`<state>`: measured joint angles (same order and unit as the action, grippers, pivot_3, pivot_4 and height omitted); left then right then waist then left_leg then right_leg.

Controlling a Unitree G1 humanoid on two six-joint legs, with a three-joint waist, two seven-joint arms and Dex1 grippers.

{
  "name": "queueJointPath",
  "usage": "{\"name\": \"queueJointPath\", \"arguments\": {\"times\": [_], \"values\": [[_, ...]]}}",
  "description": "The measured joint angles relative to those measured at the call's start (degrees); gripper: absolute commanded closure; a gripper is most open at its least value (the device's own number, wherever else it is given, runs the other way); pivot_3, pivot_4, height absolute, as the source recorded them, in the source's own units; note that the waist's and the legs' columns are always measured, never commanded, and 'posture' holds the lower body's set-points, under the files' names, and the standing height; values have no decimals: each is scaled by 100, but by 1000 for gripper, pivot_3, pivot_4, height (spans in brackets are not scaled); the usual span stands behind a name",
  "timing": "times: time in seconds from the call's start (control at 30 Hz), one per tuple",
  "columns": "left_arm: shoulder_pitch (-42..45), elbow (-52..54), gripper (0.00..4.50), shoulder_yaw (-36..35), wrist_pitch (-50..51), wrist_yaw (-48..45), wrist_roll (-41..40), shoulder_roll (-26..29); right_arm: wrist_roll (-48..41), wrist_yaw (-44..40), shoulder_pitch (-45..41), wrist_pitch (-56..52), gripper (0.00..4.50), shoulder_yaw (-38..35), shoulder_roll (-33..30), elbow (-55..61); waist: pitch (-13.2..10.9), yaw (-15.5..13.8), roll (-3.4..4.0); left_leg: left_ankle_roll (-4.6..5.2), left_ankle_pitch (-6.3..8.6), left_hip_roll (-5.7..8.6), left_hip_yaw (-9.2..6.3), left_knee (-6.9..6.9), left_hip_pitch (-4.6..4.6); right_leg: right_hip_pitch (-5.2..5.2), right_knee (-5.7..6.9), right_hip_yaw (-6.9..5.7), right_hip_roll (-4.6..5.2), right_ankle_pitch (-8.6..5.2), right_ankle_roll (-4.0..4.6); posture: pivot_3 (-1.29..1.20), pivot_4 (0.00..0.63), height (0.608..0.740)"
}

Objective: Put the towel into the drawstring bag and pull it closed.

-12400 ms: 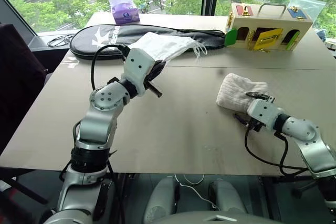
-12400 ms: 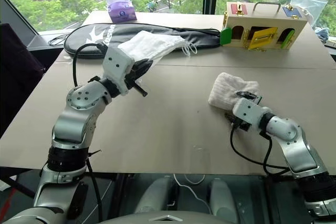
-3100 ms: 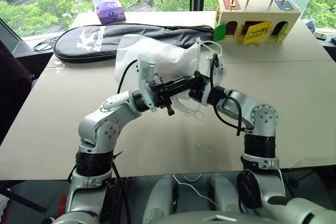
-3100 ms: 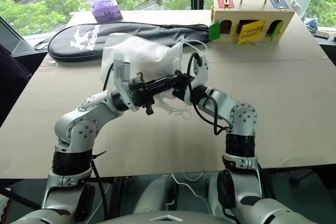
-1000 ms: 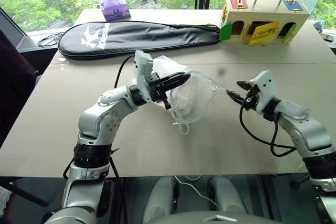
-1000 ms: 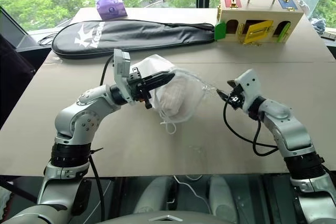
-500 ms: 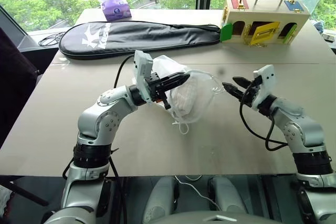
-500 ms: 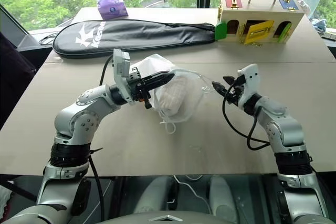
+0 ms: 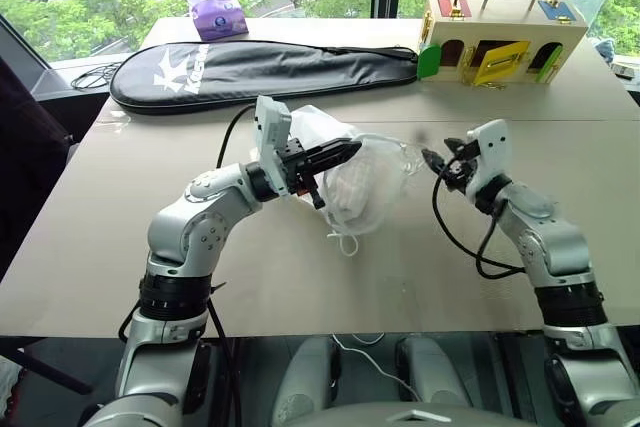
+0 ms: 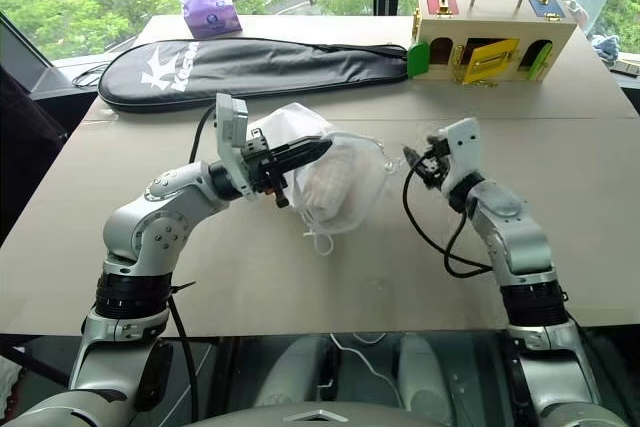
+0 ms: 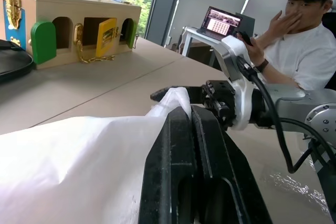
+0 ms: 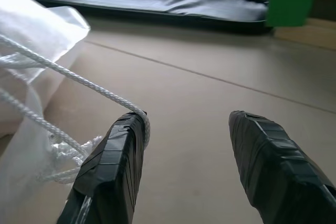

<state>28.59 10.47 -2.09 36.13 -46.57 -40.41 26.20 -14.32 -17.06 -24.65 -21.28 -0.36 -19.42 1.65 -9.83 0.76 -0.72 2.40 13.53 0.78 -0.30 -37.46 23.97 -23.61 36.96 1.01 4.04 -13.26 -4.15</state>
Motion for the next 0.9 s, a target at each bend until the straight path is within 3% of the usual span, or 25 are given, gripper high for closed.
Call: {"name": "queueJointPath", "arguments": {"times": [0.17, 0.4, 0.67, 0.9], "values": [[-32, 0, 4500, 8, -3, -30, 42, 27, 597, 864, 111, 853, 1785, -195, 429, 323, 0, 0, 0, -2, -1, 1, 1, 1, 0, -1, 1, 2, 0, 0, 0, 0, 150, 740], [-81, 0, 4500, 23, -6, -67, 86, 35, 983, 1304, 479, 1023, 1785, -219, 639, 1150, 0, -1, 0, -3, -2, 1, 0, 0, -2, -1, 6, 2, 1, 0, 0, 0, 150, 740], [-104, -20, 4500, 36, -9, -91, 104, 44, 142, 505, 982, 206, 1785, -77, 548, 2342, 1, 1, 1, 17, 10, 0, -1, 0, -5, 1, 9, 2, 0, 0, 1, 0, 150, 740], [-152, -79, 4500, 36, -27, -95, 156, 48, -2201, -1743, 2206, -1934, 1785, 210, -1577, 3756, 0, -6, -2, 25, 14, 0, -13, -9, -11, 23, -5, -9, 2, 0, 1, 0, 150, 740]]}}
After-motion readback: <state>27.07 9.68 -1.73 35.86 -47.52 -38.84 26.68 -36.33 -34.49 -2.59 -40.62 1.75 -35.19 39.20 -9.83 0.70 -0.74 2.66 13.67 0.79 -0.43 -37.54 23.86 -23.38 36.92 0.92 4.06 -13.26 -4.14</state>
